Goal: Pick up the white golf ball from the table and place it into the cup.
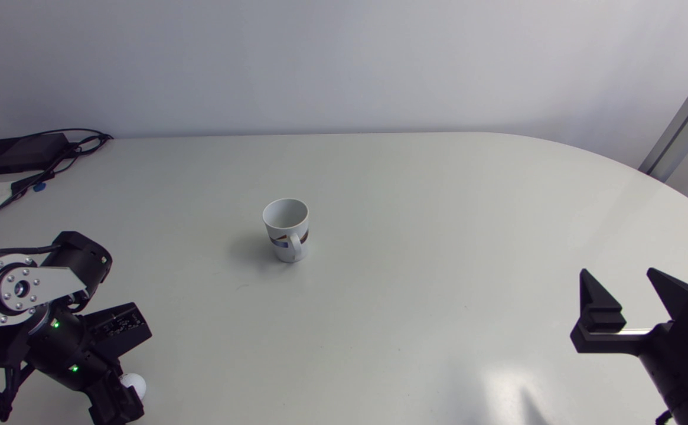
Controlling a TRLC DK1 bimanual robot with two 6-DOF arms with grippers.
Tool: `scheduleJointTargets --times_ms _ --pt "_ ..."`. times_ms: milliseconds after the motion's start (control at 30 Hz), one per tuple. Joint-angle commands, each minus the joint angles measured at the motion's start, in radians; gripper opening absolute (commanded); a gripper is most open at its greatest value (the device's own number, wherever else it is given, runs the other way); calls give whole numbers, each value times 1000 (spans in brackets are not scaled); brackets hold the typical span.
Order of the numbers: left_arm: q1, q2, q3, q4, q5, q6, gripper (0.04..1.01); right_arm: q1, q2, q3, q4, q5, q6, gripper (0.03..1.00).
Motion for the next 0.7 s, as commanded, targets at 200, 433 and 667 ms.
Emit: scheduleJointTargets --times_ms 200,433,667 --pt "-3 23 -24 6 -8 -23 811 -2 -6 -31 -42 2 22 964" --pt "5 23 -27 14 -21 -23 792 -2 -6 -31 -42 2 22 964" --pt "8 29 -32 21 -35 -25 779 -2 -6 -31 -42 1 22 964"
